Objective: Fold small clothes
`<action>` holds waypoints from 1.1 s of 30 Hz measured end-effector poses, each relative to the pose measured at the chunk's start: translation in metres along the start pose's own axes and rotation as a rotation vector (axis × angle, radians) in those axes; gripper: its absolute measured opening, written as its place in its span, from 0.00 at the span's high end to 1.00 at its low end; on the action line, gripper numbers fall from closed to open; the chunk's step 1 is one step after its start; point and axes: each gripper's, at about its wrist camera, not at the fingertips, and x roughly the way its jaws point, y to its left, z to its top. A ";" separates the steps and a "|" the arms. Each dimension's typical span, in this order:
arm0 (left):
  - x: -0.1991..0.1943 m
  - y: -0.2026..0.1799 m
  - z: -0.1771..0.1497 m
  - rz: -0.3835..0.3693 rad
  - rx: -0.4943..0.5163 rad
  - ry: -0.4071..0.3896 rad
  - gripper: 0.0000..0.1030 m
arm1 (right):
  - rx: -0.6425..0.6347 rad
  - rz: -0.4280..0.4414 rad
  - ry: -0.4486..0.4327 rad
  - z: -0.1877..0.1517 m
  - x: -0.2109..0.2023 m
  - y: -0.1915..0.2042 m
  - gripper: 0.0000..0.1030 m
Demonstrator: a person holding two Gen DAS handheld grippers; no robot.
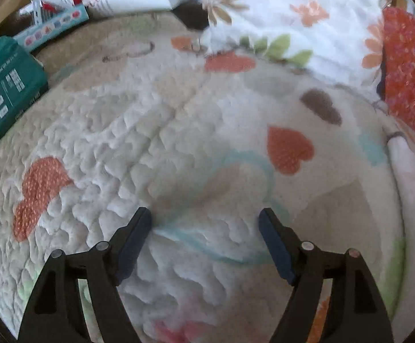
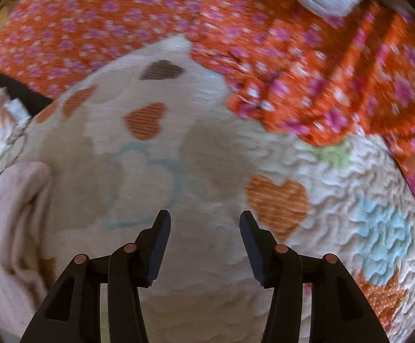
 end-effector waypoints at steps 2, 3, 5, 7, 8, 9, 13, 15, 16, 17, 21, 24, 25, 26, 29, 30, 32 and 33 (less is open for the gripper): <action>-0.001 -0.002 -0.003 -0.005 0.024 0.005 0.09 | 0.024 -0.013 0.003 0.001 0.006 -0.013 0.47; 0.002 -0.003 -0.005 0.000 0.048 0.024 0.00 | 0.026 -0.011 -0.004 0.002 0.007 -0.019 0.47; 0.003 -0.009 -0.009 0.026 0.097 0.033 0.00 | 0.012 -0.014 -0.014 0.000 0.007 -0.023 0.43; 0.002 -0.009 -0.012 0.027 0.099 0.021 0.00 | -0.008 -0.002 -0.020 -0.003 0.006 -0.024 0.38; 0.001 -0.007 -0.012 0.018 0.094 0.019 0.00 | -0.026 -0.001 -0.025 -0.007 0.004 -0.024 0.36; 0.001 -0.006 -0.013 0.011 0.091 0.019 0.00 | -0.037 -0.003 -0.028 -0.009 0.004 -0.024 0.33; 0.001 -0.008 -0.013 0.008 0.092 0.014 0.00 | -0.068 0.016 -0.033 -0.013 0.006 -0.020 0.23; 0.000 -0.008 -0.014 0.013 0.095 0.014 0.00 | -0.087 0.017 -0.034 -0.014 0.006 -0.017 0.19; 0.000 -0.008 -0.014 0.013 0.095 0.014 0.00 | -0.094 0.014 -0.035 -0.014 0.007 -0.015 0.17; 0.000 -0.008 -0.013 0.011 0.094 0.014 0.00 | -0.107 0.013 -0.040 -0.016 0.008 -0.013 0.12; 0.000 -0.008 -0.013 0.013 0.096 0.014 0.00 | -0.175 -0.006 -0.018 -0.018 0.017 0.000 0.00; 0.000 -0.008 -0.013 0.014 0.097 0.013 0.00 | -0.189 -0.031 -0.018 -0.018 0.018 0.005 0.00; 0.000 -0.008 -0.013 0.013 0.096 0.013 0.00 | -0.183 -0.027 -0.017 -0.018 0.018 0.004 0.00; 0.000 -0.009 -0.012 0.013 0.096 0.013 0.00 | -0.180 -0.026 -0.015 -0.017 0.018 0.004 0.00; 0.000 -0.009 -0.012 0.013 0.097 0.013 0.00 | -0.180 -0.020 -0.019 -0.016 0.018 0.003 0.00; 0.000 -0.009 -0.012 0.013 0.097 0.013 0.00 | -0.179 -0.013 -0.022 -0.016 0.018 0.002 0.00; 0.000 -0.008 -0.012 0.013 0.097 0.013 0.00 | -0.174 0.005 -0.028 -0.017 0.016 -0.001 0.00; 0.000 -0.008 -0.012 0.013 0.097 0.013 0.00 | -0.171 0.011 -0.032 -0.018 0.016 -0.002 0.00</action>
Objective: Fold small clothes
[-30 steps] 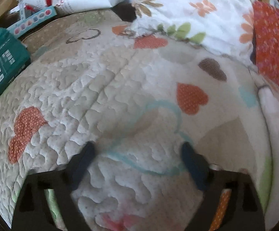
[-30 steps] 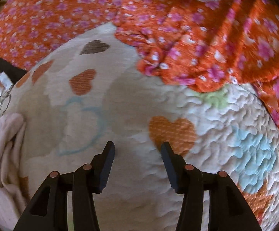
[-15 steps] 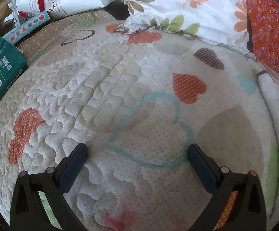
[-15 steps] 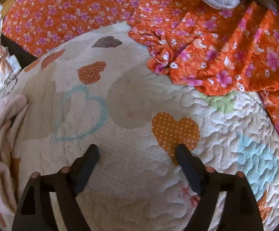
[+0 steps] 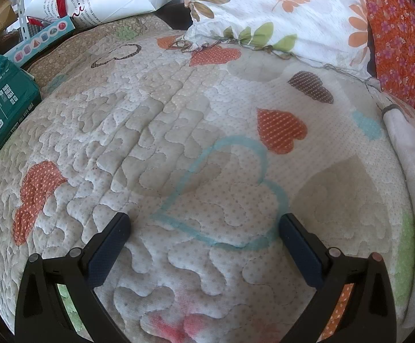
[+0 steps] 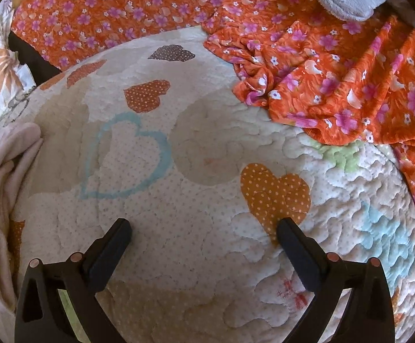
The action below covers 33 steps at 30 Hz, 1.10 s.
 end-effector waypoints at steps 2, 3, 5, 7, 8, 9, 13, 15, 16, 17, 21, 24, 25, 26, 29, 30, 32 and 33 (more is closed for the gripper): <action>-0.001 0.001 0.000 0.000 0.000 0.000 0.00 | 0.009 0.008 -0.007 -0.002 -0.002 -0.001 0.00; 0.000 0.000 0.000 0.000 0.000 0.000 0.00 | 0.008 0.002 -0.005 -0.003 -0.003 0.000 0.00; 0.000 0.000 0.000 0.000 0.000 0.000 0.00 | -0.008 -0.023 0.003 -0.002 -0.001 0.004 0.00; 0.000 0.001 0.000 0.000 0.000 0.000 0.00 | -0.014 -0.039 0.004 0.000 0.002 0.005 0.00; 0.000 0.000 0.000 0.000 0.000 -0.001 0.00 | -0.013 -0.043 0.004 0.001 0.003 0.006 0.00; -0.001 0.001 -0.001 0.001 0.000 -0.001 0.00 | -0.014 -0.042 0.005 0.002 0.004 0.006 0.00; -0.001 0.001 -0.001 0.001 0.000 -0.001 0.00 | 0.011 0.004 -0.016 0.002 0.003 -0.001 0.00; 0.000 0.001 -0.001 0.001 0.000 -0.001 0.00 | 0.038 0.037 -0.036 -0.002 -0.002 -0.005 0.00; -0.001 0.001 -0.001 0.001 0.001 -0.001 0.00 | 0.063 0.065 -0.047 -0.003 -0.004 -0.010 0.00; 0.000 0.001 0.000 0.001 0.000 -0.001 0.00 | 0.082 0.084 -0.056 -0.004 -0.005 -0.013 0.00; -0.001 0.001 -0.001 0.001 0.001 -0.002 0.00 | 0.073 0.062 -0.052 -0.004 -0.005 -0.008 0.00; 0.000 0.001 0.000 0.001 0.000 -0.002 0.00 | 0.023 0.000 -0.027 -0.002 -0.001 0.003 0.00; -0.001 0.001 -0.001 0.001 0.000 -0.002 0.00 | 0.017 -0.006 -0.023 -0.002 -0.001 0.004 0.00; 0.000 0.001 0.000 0.001 0.000 -0.002 0.00 | 0.019 -0.003 -0.022 -0.002 0.000 0.003 0.00; 0.000 0.001 0.000 0.001 0.001 -0.002 0.00 | 0.025 0.003 -0.025 -0.002 0.000 0.001 0.00; -0.001 0.001 0.000 0.001 0.000 -0.002 0.00 | 0.023 -0.001 -0.024 -0.002 0.000 0.001 0.00; -0.001 0.000 0.000 0.001 0.001 -0.002 0.00 | 0.014 -0.014 -0.019 -0.002 0.000 0.002 0.00; -0.001 0.000 0.000 0.001 0.001 -0.002 0.00 | 0.011 -0.020 -0.018 -0.003 0.000 0.003 0.00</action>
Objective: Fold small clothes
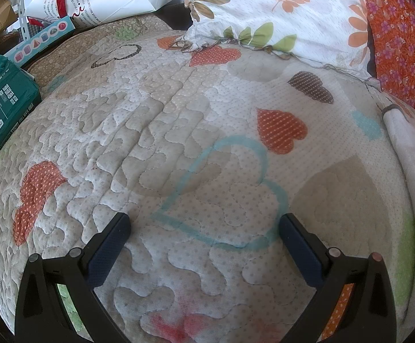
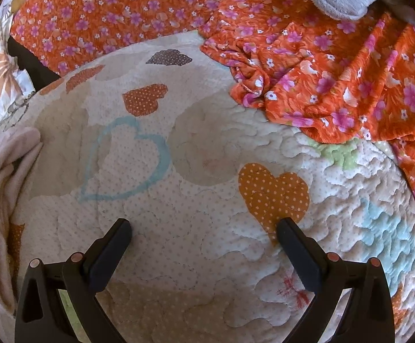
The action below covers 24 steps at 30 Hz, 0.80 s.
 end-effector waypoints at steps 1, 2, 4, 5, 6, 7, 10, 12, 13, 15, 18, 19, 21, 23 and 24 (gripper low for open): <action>0.000 0.000 0.000 0.000 0.000 0.000 0.00 | -0.003 -0.006 0.001 0.000 0.000 0.000 0.00; 0.000 0.000 0.000 0.000 0.000 0.000 0.00 | -0.005 -0.010 0.001 0.000 -0.001 0.002 0.00; -0.001 0.000 -0.001 0.000 0.000 0.000 0.00 | -0.007 -0.009 0.003 0.001 0.000 0.002 0.00; 0.000 0.000 0.000 0.000 0.000 0.000 0.00 | -0.007 -0.009 0.003 0.001 0.000 0.003 0.00; 0.000 0.000 -0.001 0.000 0.000 0.000 0.00 | -0.006 -0.009 0.005 0.001 0.000 0.002 0.00; 0.000 0.000 0.000 0.000 0.000 -0.001 0.00 | -0.006 -0.008 0.006 0.001 0.000 0.003 0.00; 0.000 0.000 0.000 0.001 0.001 0.000 0.00 | 0.000 -0.004 0.014 0.003 0.002 0.002 0.00; 0.000 0.000 0.000 0.002 0.001 -0.001 0.00 | 0.010 -0.002 0.023 0.005 0.003 0.002 0.00; 0.000 0.000 0.000 0.001 0.000 0.000 0.00 | 0.017 -0.001 0.027 0.007 0.005 0.001 0.00; 0.002 -0.003 0.003 0.020 0.001 0.025 0.00 | 0.027 -0.020 0.039 0.010 0.007 0.003 0.00; 0.002 -0.005 0.010 0.032 -0.011 0.070 0.00 | 0.028 -0.052 0.063 0.014 0.009 0.009 0.00; -0.002 -0.006 0.010 0.035 -0.005 0.084 0.00 | 0.035 -0.057 0.069 0.016 0.010 0.009 0.00; -0.013 -0.010 0.007 0.021 -0.002 0.088 0.00 | 0.030 -0.073 0.076 0.020 0.007 0.016 0.02; -0.030 -0.017 0.003 -0.009 0.007 0.068 0.00 | -0.022 -0.063 0.035 0.024 -0.003 0.031 0.07; -0.041 -0.021 0.001 -0.021 0.016 0.049 0.00 | -0.070 -0.058 -0.003 0.026 -0.015 0.045 0.07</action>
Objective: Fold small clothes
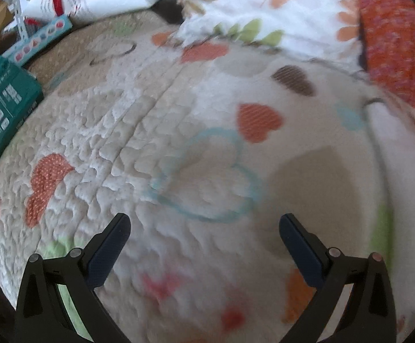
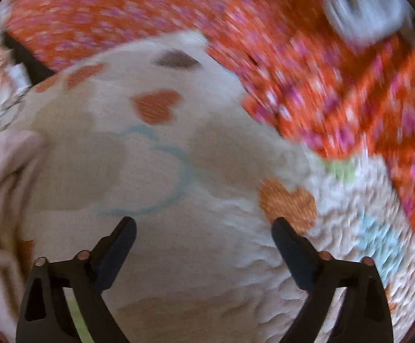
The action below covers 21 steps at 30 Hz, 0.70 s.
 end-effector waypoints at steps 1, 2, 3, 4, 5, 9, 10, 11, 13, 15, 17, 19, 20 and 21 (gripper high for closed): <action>-0.016 -0.006 -0.004 -0.014 0.015 -0.036 0.00 | -0.037 0.005 -0.039 0.002 -0.012 0.012 0.07; -0.025 -0.011 -0.006 -0.023 0.028 -0.057 0.00 | -0.080 0.025 -0.100 0.004 -0.032 0.027 0.07; -0.037 -0.016 -0.008 -0.037 0.043 -0.082 0.00 | -0.109 0.048 -0.143 0.005 -0.047 0.038 0.07; -0.051 -0.022 -0.011 -0.054 0.058 -0.110 0.00 | -0.134 0.073 -0.180 0.006 -0.062 0.049 0.07; -0.065 -0.028 -0.014 -0.069 0.072 -0.140 0.00 | -0.149 0.097 -0.208 0.006 -0.074 0.058 0.07; -0.117 -0.046 -0.024 -0.100 0.126 -0.242 0.00 | -0.185 0.246 -0.258 0.003 -0.121 0.084 0.07; -0.128 -0.048 -0.028 -0.116 0.121 -0.254 0.00 | -0.177 0.286 -0.248 0.001 -0.133 0.088 0.07; -0.137 -0.049 -0.033 -0.142 0.107 -0.256 0.00 | -0.165 0.303 -0.238 -0.003 -0.140 0.090 0.07; -0.145 -0.055 -0.040 -0.167 0.093 -0.245 0.00 | -0.109 0.376 -0.173 -0.003 -0.157 0.090 0.07; -0.147 -0.067 -0.048 -0.173 0.112 -0.228 0.00 | -0.082 0.432 -0.132 -0.008 -0.165 0.091 0.06; -0.144 -0.080 -0.053 -0.189 0.140 -0.210 0.00 | -0.102 0.441 -0.138 -0.017 -0.171 0.098 0.06; -0.139 -0.091 -0.059 -0.193 0.171 -0.190 0.00 | -0.133 0.376 -0.166 -0.025 -0.167 0.108 0.06; -0.138 -0.095 -0.062 -0.197 0.179 -0.187 0.00 | -0.138 0.363 -0.162 -0.029 -0.165 0.110 0.06; -0.137 -0.098 -0.065 -0.202 0.188 -0.183 0.00 | -0.146 0.361 -0.141 -0.030 -0.157 0.114 0.06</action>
